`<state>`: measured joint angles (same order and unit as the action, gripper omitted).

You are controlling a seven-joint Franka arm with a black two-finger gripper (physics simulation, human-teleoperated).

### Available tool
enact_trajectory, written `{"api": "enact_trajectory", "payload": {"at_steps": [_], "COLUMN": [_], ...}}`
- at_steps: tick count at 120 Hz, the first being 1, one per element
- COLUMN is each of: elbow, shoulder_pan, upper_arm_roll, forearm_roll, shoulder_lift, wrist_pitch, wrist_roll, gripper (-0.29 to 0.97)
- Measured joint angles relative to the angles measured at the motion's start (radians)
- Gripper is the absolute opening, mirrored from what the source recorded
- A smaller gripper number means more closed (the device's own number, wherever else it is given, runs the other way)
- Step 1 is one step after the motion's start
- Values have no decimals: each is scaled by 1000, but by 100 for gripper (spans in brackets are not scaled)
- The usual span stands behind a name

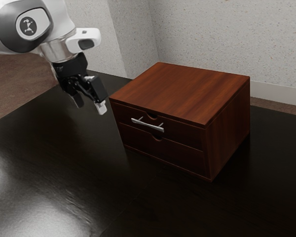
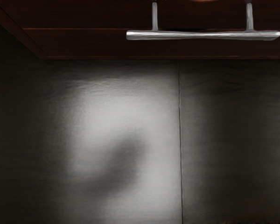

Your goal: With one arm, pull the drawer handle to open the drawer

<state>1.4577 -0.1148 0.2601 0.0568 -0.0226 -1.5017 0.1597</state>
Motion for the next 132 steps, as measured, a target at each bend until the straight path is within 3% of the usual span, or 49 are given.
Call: {"api": "enact_trajectory", "payload": {"at_steps": [23,49,77,106,118,132], "elbow": [0,-4,-213,-253,-245,-215], "shoulder_pan": [-49,-31,33,28,29,38], "upper_arm_roll": [7,6,10,8,18,21], "forearm_roll": [20,24,15,62,142,185], "shoulder_lift": [1,-1,-61,-75,-65,-41], "wrist_pitch": [2,3,51,31,6,-8], "wrist_roll": [6,11,38,369,572,777], "gripper": [68,68,68,68,68,68]}}
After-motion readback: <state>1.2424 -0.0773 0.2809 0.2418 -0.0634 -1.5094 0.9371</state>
